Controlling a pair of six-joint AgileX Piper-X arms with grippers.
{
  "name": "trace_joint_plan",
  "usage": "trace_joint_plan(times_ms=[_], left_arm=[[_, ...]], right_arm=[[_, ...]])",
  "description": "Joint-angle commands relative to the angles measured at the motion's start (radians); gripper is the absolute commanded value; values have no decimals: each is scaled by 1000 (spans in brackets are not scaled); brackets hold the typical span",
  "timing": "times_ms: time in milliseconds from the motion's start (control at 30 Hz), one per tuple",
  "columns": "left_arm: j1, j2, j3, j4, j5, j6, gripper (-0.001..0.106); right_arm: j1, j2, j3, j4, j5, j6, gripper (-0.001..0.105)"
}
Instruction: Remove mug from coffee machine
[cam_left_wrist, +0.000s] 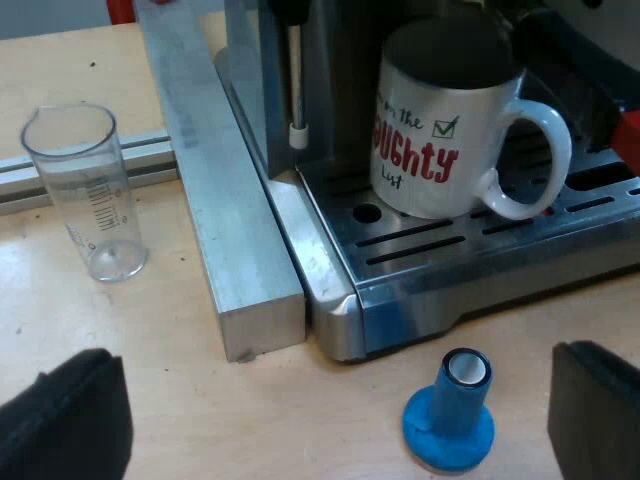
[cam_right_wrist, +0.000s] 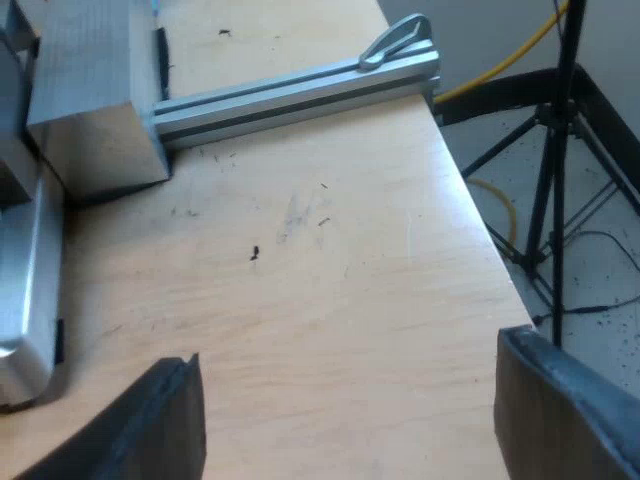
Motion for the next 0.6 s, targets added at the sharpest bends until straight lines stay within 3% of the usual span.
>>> trace_joint_plan(times_ms=[33,433,600], left_arm=[[-6,-132,-8,-10,34,-2,86],[-98,-38,-68,-76,58,-3,86],[-151,28,-57,-190,137,5,86]], right_arm=[[-2,22,-41,21,-45,-30,63],[75,189,-204,31,-250,-46,63],[165,235,-219,22,-260,-94,63]])
